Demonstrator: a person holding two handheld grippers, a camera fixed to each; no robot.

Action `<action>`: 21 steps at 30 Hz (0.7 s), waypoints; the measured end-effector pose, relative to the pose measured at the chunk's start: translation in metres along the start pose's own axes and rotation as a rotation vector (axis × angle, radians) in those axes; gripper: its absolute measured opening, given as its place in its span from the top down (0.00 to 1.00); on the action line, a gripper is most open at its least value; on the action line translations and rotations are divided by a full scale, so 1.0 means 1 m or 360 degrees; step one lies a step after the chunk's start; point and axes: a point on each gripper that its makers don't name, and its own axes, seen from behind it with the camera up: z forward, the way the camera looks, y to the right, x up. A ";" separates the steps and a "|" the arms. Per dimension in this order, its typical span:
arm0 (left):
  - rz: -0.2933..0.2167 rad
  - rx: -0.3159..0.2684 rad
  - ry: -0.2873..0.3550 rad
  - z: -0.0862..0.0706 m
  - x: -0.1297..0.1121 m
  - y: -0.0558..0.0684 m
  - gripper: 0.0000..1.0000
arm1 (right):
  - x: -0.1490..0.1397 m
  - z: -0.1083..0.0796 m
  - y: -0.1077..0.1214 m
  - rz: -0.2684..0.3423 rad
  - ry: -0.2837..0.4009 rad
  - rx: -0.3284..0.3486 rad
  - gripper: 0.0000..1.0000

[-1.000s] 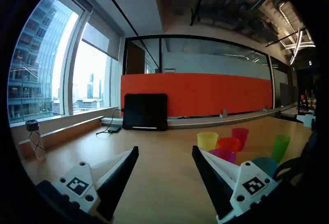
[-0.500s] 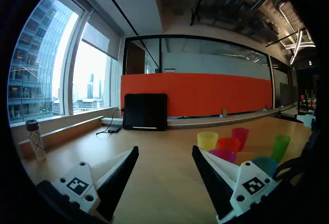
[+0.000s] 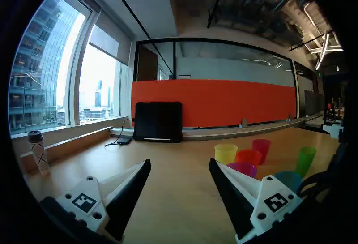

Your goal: Pour water

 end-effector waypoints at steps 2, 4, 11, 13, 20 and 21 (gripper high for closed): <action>0.0000 0.0000 0.0000 0.000 0.000 0.000 0.03 | 0.000 0.000 0.000 0.0000 0.0000 0.0000 0.00; 0.0000 0.0000 0.0000 0.000 0.000 0.000 0.03 | 0.000 0.000 0.000 0.0000 0.0000 0.0000 0.00; 0.0000 0.0000 0.0000 -0.001 0.000 -0.001 0.04 | 0.000 0.000 0.000 0.0000 0.0000 0.0000 0.00; 0.0000 0.0000 0.0000 -0.001 0.000 -0.001 0.03 | -0.001 0.000 0.000 0.0000 0.0000 0.0000 0.00; 0.0000 0.0000 -0.0001 -0.001 0.000 -0.002 0.03 | 0.000 0.000 0.000 0.0000 0.0000 0.0000 0.00; -0.0001 0.0000 -0.0001 -0.001 0.000 -0.002 0.03 | 0.000 0.000 0.000 0.0000 0.0000 0.0000 0.00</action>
